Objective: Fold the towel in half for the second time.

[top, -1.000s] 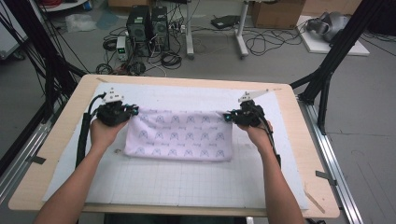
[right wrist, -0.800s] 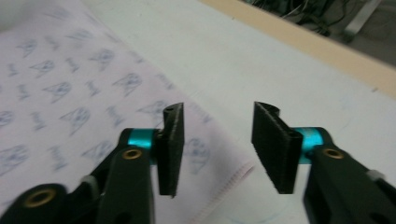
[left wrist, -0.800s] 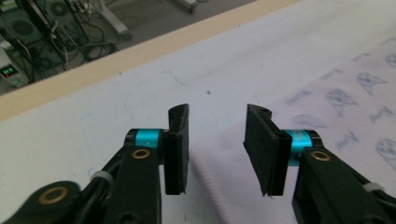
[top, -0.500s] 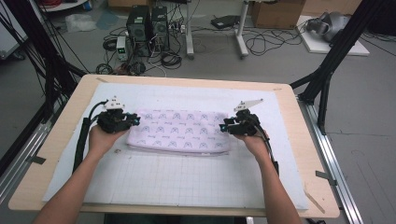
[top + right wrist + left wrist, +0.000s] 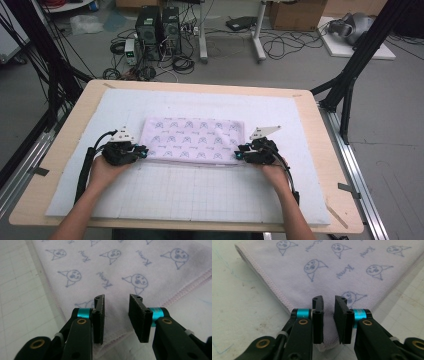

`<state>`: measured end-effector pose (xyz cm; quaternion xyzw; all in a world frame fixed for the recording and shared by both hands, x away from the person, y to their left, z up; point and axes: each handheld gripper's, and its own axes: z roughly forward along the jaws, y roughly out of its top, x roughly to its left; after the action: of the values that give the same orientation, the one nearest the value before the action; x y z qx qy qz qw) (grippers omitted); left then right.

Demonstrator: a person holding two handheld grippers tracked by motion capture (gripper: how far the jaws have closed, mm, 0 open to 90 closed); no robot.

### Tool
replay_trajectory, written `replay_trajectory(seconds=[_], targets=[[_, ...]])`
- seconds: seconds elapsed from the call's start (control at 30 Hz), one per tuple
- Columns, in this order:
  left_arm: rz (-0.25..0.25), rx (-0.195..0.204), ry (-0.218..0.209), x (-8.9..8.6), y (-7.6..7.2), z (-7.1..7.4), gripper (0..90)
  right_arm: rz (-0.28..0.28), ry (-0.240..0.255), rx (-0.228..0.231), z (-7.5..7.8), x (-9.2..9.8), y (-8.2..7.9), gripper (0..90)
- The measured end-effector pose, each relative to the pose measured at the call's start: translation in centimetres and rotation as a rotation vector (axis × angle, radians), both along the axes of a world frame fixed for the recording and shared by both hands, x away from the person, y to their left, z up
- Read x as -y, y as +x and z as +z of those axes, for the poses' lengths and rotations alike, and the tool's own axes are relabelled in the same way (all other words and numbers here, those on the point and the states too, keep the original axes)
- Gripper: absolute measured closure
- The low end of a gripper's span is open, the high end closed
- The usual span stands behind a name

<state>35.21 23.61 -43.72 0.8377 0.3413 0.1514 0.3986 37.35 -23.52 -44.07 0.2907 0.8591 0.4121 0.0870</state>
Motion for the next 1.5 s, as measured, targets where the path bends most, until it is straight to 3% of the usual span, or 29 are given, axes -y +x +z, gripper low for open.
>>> replay_trajectory(seconds=[0.13,0.23,0.33,0.47,0.6,0.83,1.5], targets=[[0.012,0.013,-0.040,-0.5,-0.6,0.6,66.5,-0.011,0.027,0.020,0.3,0.5,-0.9,57.8],[0.019,0.036,-0.096,-1.1,-1.4,1.1,62.2,-0.012,0.036,0.021,0.6,0.7,-1.5,52.5],[0.031,0.044,-0.114,-1.6,-2.0,1.4,54.2,-0.017,0.031,0.061,0.9,0.8,-2.3,47.5],[0.050,0.053,-0.130,-2.0,-2.6,1.7,45.3,-0.039,0.032,0.074,1.0,1.2,-3.0,38.5],[0.052,0.061,-0.136,-2.1,-3.1,1.9,40.9,-0.071,0.048,0.077,1.2,1.8,-3.6,29.8],[0.030,0.062,-0.099,-1.7,-3.7,1.8,37.4,-0.105,0.053,0.077,1.2,2.6,-4.3,21.7],[0.018,0.073,-0.086,-1.9,-5.3,2.0,34.7,-0.107,0.042,0.085,1.1,2.6,-6.1,15.1]])
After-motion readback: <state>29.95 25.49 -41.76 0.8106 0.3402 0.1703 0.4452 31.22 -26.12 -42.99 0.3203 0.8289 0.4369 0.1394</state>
